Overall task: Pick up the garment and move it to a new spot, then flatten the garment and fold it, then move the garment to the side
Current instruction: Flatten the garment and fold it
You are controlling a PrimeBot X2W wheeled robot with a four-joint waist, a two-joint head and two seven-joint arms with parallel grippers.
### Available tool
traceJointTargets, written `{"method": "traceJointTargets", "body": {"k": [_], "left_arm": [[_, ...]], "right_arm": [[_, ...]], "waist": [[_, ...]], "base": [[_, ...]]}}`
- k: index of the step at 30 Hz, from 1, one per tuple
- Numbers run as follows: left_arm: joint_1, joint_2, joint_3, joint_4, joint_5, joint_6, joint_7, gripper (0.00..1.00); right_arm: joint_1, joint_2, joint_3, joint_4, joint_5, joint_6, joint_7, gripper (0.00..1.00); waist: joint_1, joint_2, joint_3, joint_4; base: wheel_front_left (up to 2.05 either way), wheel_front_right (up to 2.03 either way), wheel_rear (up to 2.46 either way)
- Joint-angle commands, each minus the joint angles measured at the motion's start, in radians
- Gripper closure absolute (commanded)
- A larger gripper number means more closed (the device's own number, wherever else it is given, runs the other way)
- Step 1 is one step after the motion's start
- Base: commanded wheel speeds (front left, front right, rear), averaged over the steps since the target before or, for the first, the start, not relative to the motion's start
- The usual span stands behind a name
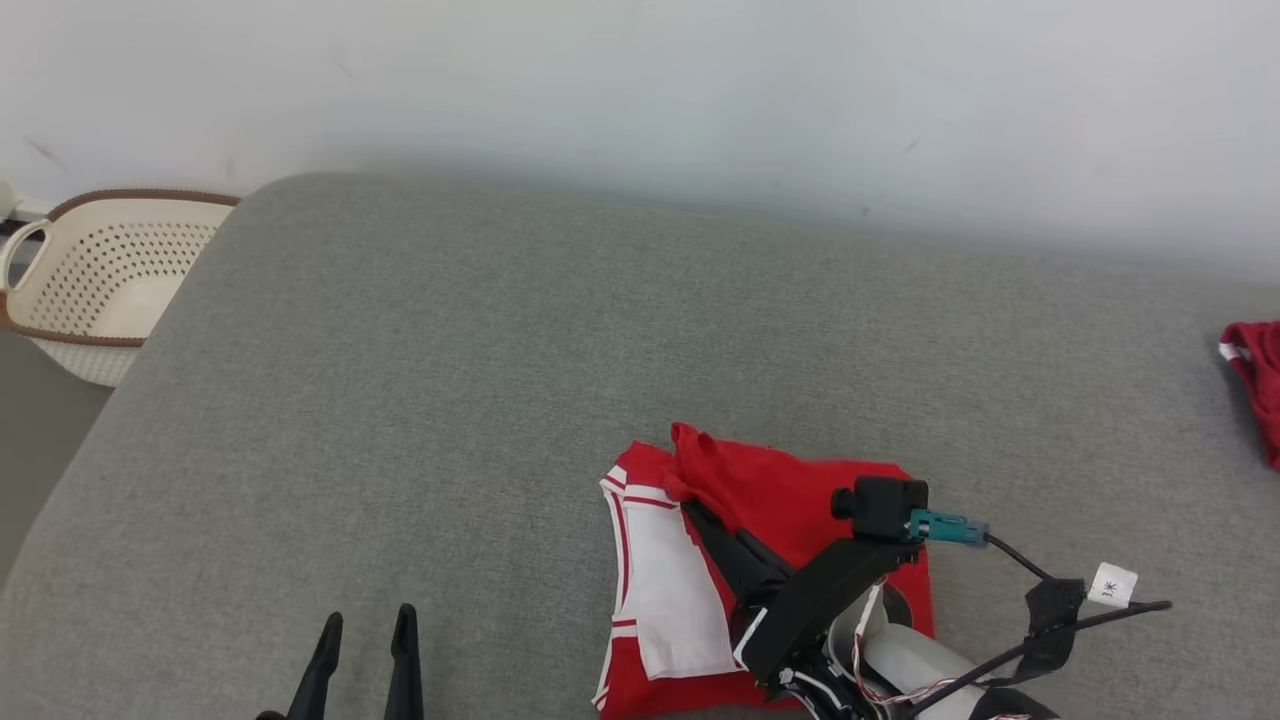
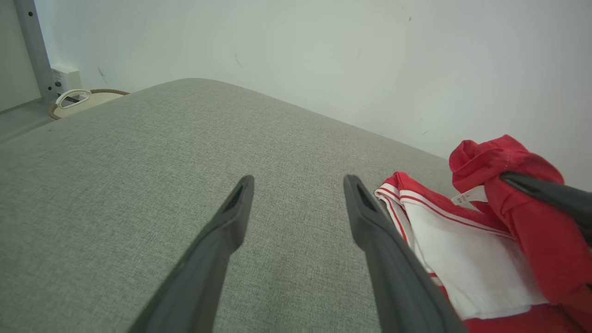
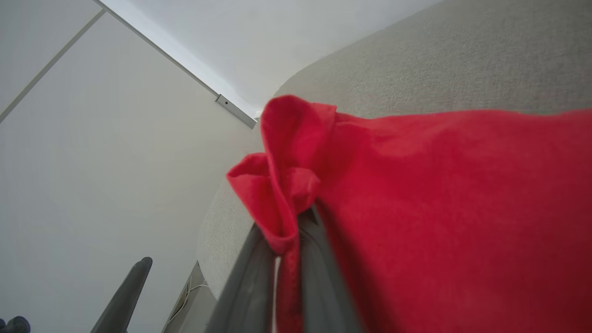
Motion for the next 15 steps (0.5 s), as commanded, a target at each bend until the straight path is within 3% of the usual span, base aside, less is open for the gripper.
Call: {"method": "traceJointTargets", "body": {"k": [1, 10, 11, 13, 14, 15], "left_arm": [[-0.01, 0.0, -0.003, 0.005, 0.0, -0.001, -0.004, 0.0], [-0.012, 0.001, -0.016, 0.021, -0.008, -0.001, -0.004, 0.0], [-0.012, 0.001, -0.016, 0.021, -0.008, 0.0, -0.004, 0.0], [-0.01, 0.001, -0.012, 0.02, -0.009, 0.002, -0.004, 0.0], [-0.009, 0.001, -0.009, 0.019, -0.009, 0.002, -0.004, 0.0], [-0.006, 0.001, -0.006, 0.018, -0.009, 0.003, -0.004, 0.0]], "right_arm": [[-0.012, 0.012, 0.009, 0.009, 0.006, 0.0, 0.0, 1.0], [-0.033, 0.05, 0.061, 0.118, 0.033, 0.0, -0.022, 1.0], [-0.036, 0.051, 0.065, 0.123, 0.035, 0.0, -0.025, 0.95], [-0.044, 0.052, 0.073, 0.127, 0.032, 0.0, -0.036, 0.58], [-0.044, 0.051, 0.076, 0.126, 0.035, 0.0, -0.04, 0.05], [-0.047, 0.049, 0.077, 0.124, 0.037, -0.001, -0.047, 0.0]], "waist": [[0.0, 0.0, 0.006, 0.013], [0.0, 0.0, 0.001, 0.035], [0.0, 0.0, 0.001, 0.035], [0.0, 0.0, 0.001, 0.033], [0.0, 0.0, 0.001, 0.031], [0.0, 0.0, 0.001, 0.028]], "base": [[0.0, 0.0, 0.0], [0.0, 0.0, 0.0], [0.0, 0.0, 0.0], [0.0, 0.0, 0.0], [0.0, 0.0, 0.0], [0.0, 0.0, 0.0]]}}
